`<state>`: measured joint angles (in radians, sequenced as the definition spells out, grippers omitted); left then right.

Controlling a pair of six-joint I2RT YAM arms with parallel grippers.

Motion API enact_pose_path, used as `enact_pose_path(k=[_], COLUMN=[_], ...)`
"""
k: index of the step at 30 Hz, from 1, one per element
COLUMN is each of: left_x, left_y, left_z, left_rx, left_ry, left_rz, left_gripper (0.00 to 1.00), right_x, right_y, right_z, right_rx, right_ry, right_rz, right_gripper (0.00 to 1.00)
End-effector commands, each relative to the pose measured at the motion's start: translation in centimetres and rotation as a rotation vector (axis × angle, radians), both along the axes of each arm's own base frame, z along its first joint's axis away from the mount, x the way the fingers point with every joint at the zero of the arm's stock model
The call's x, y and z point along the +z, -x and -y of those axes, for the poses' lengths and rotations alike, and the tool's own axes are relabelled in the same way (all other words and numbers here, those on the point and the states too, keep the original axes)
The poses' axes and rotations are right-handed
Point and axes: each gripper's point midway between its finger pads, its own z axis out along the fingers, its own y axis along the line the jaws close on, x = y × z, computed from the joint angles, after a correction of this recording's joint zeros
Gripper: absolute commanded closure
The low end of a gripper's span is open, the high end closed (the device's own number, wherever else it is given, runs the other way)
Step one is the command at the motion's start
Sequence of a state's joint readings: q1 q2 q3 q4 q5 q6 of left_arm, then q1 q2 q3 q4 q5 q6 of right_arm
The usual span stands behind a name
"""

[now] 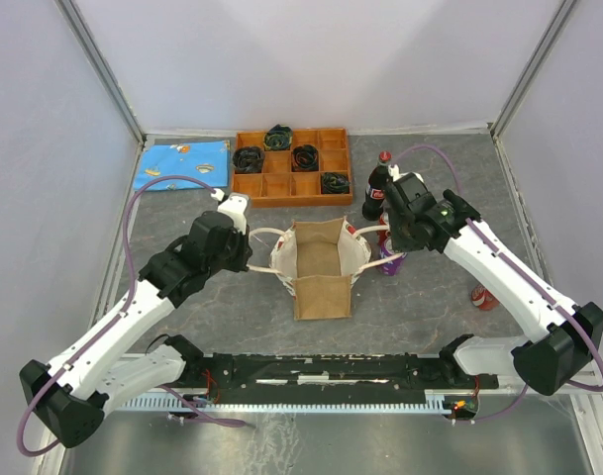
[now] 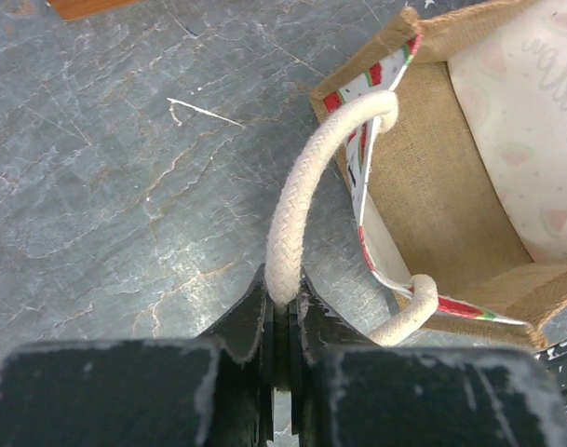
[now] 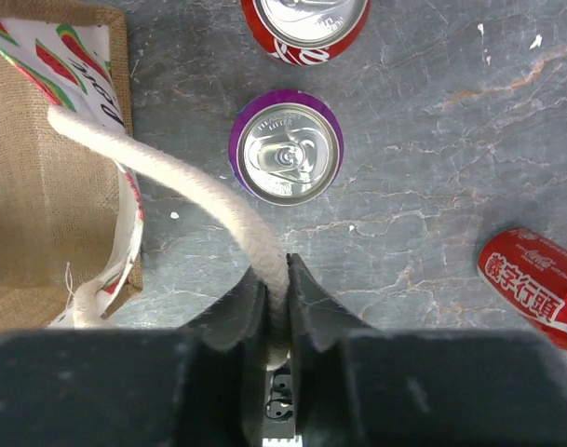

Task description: Place the beverage into the canvas bag

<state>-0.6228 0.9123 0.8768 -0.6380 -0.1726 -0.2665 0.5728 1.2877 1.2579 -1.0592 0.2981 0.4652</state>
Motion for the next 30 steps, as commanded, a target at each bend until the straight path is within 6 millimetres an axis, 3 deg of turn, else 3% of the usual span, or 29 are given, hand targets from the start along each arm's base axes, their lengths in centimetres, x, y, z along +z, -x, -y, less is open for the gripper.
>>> enact_pose_path(k=[1,3,5,8,13,23,30], left_x=[1.0,1.1,1.3,1.8,3.4,9.7,11.4], left_y=[-0.6,-0.5,-0.4,-0.5,-1.0,-2.9,-2.8], left_z=[0.5,1.3,2.0,2.6,3.3,5.4,6.6], left_rx=[-0.067,-0.089,-0.109,-0.117,-0.116,-0.127,-0.158], left_ry=[-0.016,0.010,0.036,0.063,0.108,0.225,0.293], left_rz=[0.029,0.017,0.004,0.000,0.019,0.112,0.114], left_gripper=[0.92,0.78,0.57,0.37,0.13,0.09,0.09], right_x=[1.6,1.8,2.1,2.8,4.5,7.8,9.2], right_y=[-0.9,-1.0,-1.1,-1.2,-1.5,-2.4,-2.4], right_z=[-0.3,-0.7,-1.1,-1.9,-3.6,-7.0,-8.8], right_rx=[0.025,0.042,0.057,0.084,0.134,0.226,0.275], right_ry=[-0.026,-0.041,-0.061,-0.107,-0.208,-0.366,-0.453], right_rz=[0.054,0.054,0.063,0.091,0.145,0.212,0.233], right_gripper=[0.74,0.62,0.50,0.38,0.28,0.18,0.15])
